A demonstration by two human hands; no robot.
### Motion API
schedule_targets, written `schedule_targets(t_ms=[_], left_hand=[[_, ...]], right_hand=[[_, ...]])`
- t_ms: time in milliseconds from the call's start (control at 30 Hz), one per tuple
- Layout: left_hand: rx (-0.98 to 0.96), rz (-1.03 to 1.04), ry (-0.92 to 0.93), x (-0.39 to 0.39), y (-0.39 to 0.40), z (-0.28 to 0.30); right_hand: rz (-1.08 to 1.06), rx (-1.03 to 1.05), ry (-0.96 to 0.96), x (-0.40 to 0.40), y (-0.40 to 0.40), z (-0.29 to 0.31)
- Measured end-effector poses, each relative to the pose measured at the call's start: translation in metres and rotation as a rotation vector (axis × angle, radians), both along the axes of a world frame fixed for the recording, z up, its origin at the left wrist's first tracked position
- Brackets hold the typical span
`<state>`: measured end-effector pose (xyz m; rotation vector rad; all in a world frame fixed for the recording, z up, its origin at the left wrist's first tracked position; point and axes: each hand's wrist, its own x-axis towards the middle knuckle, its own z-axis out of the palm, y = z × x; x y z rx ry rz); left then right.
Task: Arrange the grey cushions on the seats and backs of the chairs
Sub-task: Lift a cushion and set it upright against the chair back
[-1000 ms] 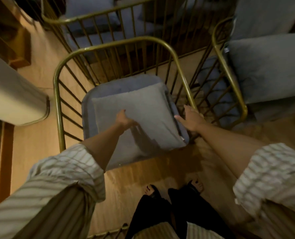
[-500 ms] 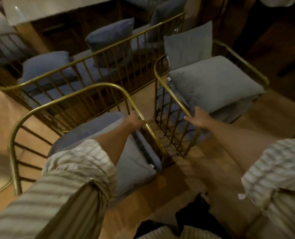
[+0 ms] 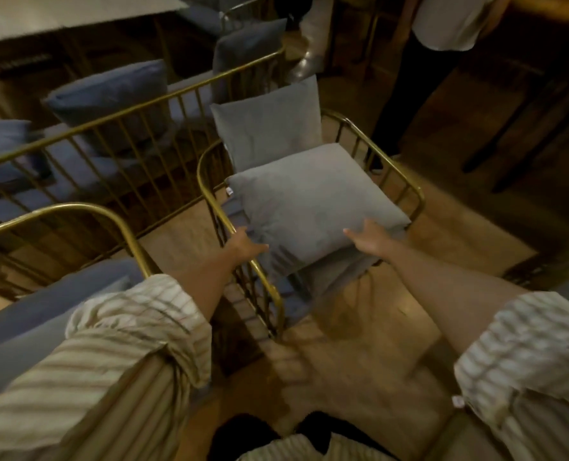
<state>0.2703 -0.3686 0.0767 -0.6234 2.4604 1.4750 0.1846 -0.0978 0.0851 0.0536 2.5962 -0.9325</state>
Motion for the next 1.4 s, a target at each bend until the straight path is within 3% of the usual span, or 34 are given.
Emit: schedule_targets(t_ms=[200,400,533,600,700,833,1033,1200,1400], left_hand=[[0.102,0.025,-0.11,-0.036,0.029,-0.047],[0.226,0.303,-0.194,-0.057,0.039,-0.081],[0.181,0.243,-0.285,-0.081,0.011,-0.192],[0.183,0.241,-0.331,-0.09,0.011,-0.208],[0.176,0.287,-0.36,-0.088,0.048,-0.132],[0.149,0.343,-0.403,-0.087,0.063,-0.139],[0.112,0.436,-0.311,-0.088,0.082,-0.131],[0.017,0.279,-0.193,-0.093,0.099,-0.113],[-0.157,0.285,-0.066,-0.102,0.115,-0.079]], right_hand=[[-0.183,-0.222,-0.119,-0.038,0.044,-0.025],[-0.438,-0.386,-0.24,-0.079,0.07,-0.075],[-0.611,-0.431,-0.316,-0.101,0.08,-0.096],[-0.669,-0.443,-0.295,-0.113,0.085,-0.105],[-0.785,-0.481,-0.3,-0.127,0.094,-0.117],[-0.825,-0.569,-0.381,-0.14,0.114,-0.129],[-0.773,-0.724,-0.414,-0.167,0.135,-0.133],[-0.788,-0.82,-0.407,-0.2,0.141,-0.127],[-0.709,-0.867,-0.469,-0.239,0.155,-0.103]])
